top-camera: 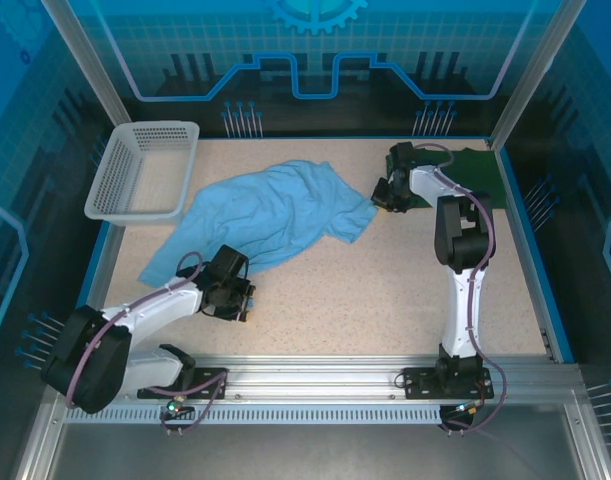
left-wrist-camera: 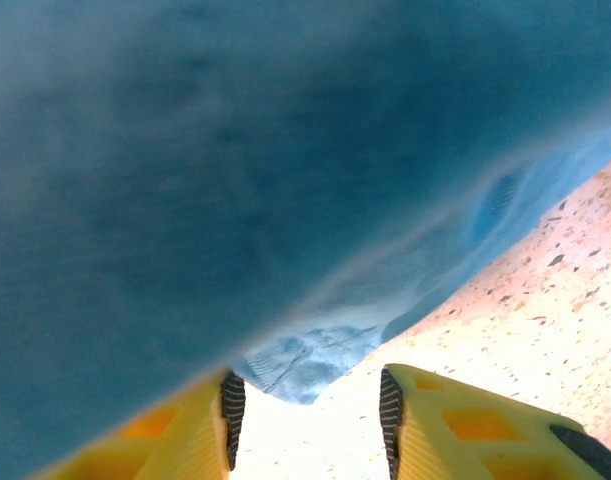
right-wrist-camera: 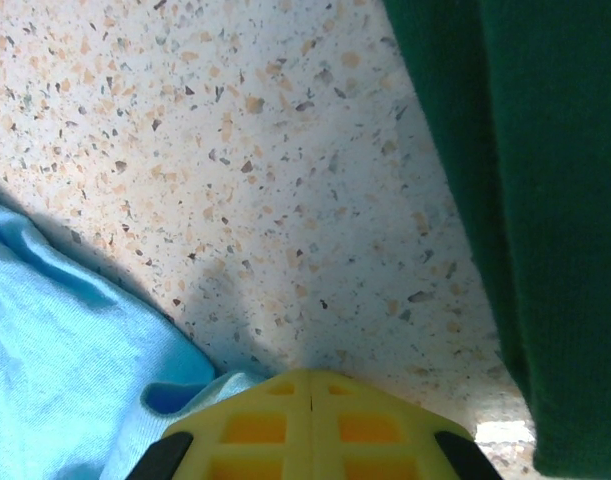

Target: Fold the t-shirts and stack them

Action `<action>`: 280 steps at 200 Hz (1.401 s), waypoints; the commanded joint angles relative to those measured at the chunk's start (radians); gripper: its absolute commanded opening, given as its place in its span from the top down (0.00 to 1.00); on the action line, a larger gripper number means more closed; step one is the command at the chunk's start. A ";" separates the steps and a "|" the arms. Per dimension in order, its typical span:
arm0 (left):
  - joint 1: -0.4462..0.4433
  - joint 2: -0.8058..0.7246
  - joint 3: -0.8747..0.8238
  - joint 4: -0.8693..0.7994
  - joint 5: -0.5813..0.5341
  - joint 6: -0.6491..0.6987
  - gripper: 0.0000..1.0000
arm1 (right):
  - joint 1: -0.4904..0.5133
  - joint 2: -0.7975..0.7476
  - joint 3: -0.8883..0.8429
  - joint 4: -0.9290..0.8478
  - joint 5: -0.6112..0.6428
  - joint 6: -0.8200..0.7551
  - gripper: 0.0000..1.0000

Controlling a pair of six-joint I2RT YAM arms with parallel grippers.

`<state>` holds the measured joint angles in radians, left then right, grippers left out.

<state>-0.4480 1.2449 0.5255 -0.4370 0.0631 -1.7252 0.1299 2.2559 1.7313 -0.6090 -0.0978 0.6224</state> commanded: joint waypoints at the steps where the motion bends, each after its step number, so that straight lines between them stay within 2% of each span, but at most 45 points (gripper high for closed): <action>1: -0.005 0.042 0.019 -0.009 -0.022 0.007 0.61 | 0.001 -0.010 -0.030 -0.044 -0.017 -0.012 1.00; 46: -0.005 0.104 0.037 -0.009 -0.017 0.033 0.71 | -0.001 -0.015 -0.031 -0.049 -0.017 -0.013 1.00; 78: 0.005 0.108 0.032 -0.028 -0.043 0.052 0.86 | -0.005 -0.019 -0.035 -0.054 -0.016 -0.015 1.00; 100: 0.029 0.113 0.034 -0.038 -0.037 0.094 1.00 | -0.009 -0.024 -0.037 -0.055 -0.018 -0.018 1.00; 127: 0.047 0.095 0.079 -0.088 -0.048 0.193 1.00 | -0.016 -0.049 -0.047 -0.056 -0.033 -0.017 1.00; 168: 0.047 -0.002 0.232 -0.294 -0.139 0.431 1.00 | -0.037 -0.171 -0.110 -0.025 -0.083 -0.005 1.00; 211: 0.056 -0.161 0.326 -0.388 -0.163 0.599 1.00 | -0.083 -0.340 -0.202 -0.009 -0.130 0.011 1.00; 260: 0.073 -0.225 0.545 -0.468 -0.185 0.783 1.00 | -0.131 -0.552 -0.242 -0.028 -0.160 0.044 1.00; 280: 0.075 -0.249 0.607 -0.531 -0.221 0.803 1.00 | -0.143 -0.669 -0.264 -0.030 -0.145 0.054 1.00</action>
<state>-0.3813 1.0378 1.0546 -0.8570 -0.0986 -1.0241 0.0097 1.7294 1.4910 -0.6170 -0.2298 0.6521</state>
